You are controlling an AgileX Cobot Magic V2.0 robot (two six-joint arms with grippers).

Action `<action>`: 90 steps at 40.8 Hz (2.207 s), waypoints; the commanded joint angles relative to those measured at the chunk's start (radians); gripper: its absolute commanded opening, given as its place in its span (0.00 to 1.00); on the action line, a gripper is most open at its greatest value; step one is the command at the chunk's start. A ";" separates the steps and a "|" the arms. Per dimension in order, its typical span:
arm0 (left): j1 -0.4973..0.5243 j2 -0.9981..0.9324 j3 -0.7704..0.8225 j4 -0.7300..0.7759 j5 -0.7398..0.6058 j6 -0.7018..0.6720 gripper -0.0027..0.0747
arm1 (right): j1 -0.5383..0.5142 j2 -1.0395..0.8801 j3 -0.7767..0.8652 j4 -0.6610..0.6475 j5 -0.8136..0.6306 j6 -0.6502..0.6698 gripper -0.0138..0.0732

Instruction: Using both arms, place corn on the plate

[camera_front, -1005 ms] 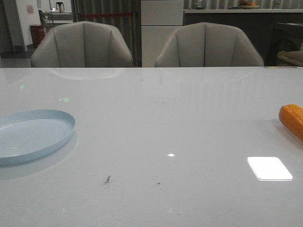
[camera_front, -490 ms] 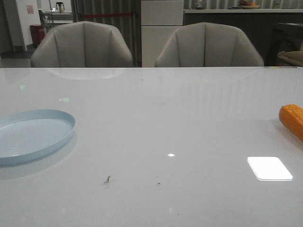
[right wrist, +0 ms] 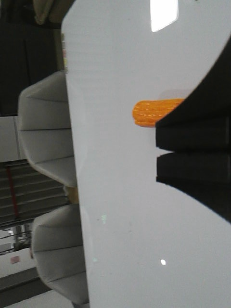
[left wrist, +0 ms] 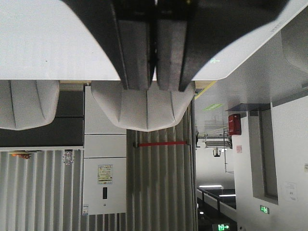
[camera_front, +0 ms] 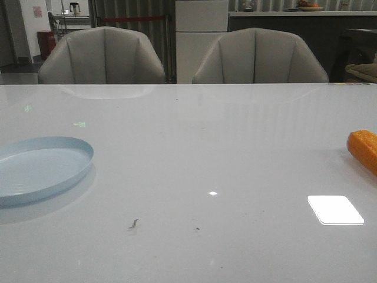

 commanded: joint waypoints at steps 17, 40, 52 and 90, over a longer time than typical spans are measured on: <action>0.001 0.074 -0.312 0.062 -0.058 -0.010 0.16 | 0.001 0.016 -0.344 -0.008 0.012 -0.003 0.22; 0.001 0.666 -0.763 0.121 0.052 -0.010 0.16 | 0.001 0.647 -0.738 -0.008 0.082 -0.004 0.22; 0.001 0.760 -0.763 0.074 0.401 -0.010 0.17 | 0.001 0.789 -0.738 -0.007 0.105 -0.004 0.23; 0.066 1.176 -0.856 -0.118 0.646 -0.107 0.67 | 0.001 0.869 -0.736 -0.007 0.314 -0.004 0.78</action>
